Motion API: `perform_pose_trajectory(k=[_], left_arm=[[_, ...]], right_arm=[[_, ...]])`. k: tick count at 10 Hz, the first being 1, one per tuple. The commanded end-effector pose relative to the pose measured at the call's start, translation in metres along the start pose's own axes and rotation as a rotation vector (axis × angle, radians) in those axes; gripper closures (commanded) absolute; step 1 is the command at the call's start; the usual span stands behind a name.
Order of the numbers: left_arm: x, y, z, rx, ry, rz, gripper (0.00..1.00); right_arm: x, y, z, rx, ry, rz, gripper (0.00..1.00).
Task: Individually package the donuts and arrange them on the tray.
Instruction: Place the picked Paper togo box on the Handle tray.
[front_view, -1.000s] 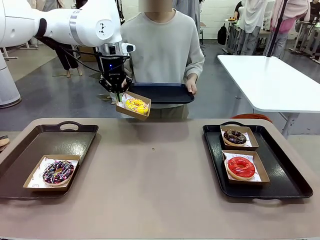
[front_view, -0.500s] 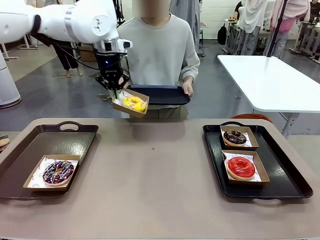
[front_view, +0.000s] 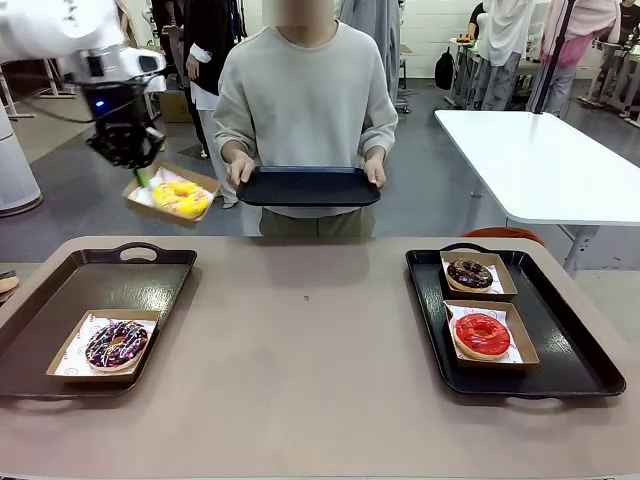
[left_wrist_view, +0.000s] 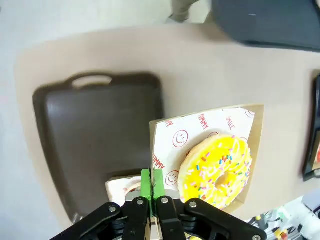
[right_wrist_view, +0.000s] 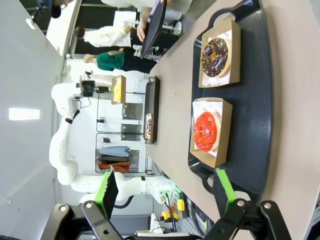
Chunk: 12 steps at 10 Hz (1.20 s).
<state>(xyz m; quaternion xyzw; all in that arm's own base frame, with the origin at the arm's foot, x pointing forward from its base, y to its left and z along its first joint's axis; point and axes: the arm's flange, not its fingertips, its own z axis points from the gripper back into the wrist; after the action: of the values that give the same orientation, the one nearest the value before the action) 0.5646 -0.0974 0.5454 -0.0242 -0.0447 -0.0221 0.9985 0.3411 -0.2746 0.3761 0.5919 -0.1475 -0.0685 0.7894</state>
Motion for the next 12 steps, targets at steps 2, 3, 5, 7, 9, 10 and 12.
perform_pose_trajectory(k=[2, 3, 5, 7, 9, 10, 12], left_arm=[[-0.034, 0.039, -0.04, -0.031, 0.007, 0.073, 0.99], [-0.04, 0.053, -0.052, -0.017, -0.002, 0.075, 0.99], [-0.046, 0.076, -0.075, -0.032, 0.003, 0.116, 0.99], [-0.043, 0.084, -0.086, -0.024, 0.015, 0.133, 0.99], [-0.043, 0.082, -0.086, -0.001, 0.032, 0.143, 0.99], [-0.043, 0.082, -0.086, -0.001, 0.032, 0.143, 0.99], [-0.043, 0.082, -0.086, -0.001, 0.032, 0.143, 0.99]], right_arm=[[-0.001, 0.001, 0.001, -0.003, 0.002, 0.002, 0.0], [-0.001, 0.001, 0.001, -0.003, 0.002, 0.002, 0.0], [-0.001, 0.001, 0.001, -0.003, 0.002, 0.002, 0.0], [-0.001, 0.001, 0.001, -0.003, 0.002, 0.002, 0.0], [-0.001, 0.001, 0.001, -0.003, 0.002, 0.002, 0.0], [-0.001, 0.001, 0.001, -0.003, 0.002, 0.002, 0.0], [-0.001, 0.001, 0.001, -0.003, 0.002, 0.002, 0.0]])
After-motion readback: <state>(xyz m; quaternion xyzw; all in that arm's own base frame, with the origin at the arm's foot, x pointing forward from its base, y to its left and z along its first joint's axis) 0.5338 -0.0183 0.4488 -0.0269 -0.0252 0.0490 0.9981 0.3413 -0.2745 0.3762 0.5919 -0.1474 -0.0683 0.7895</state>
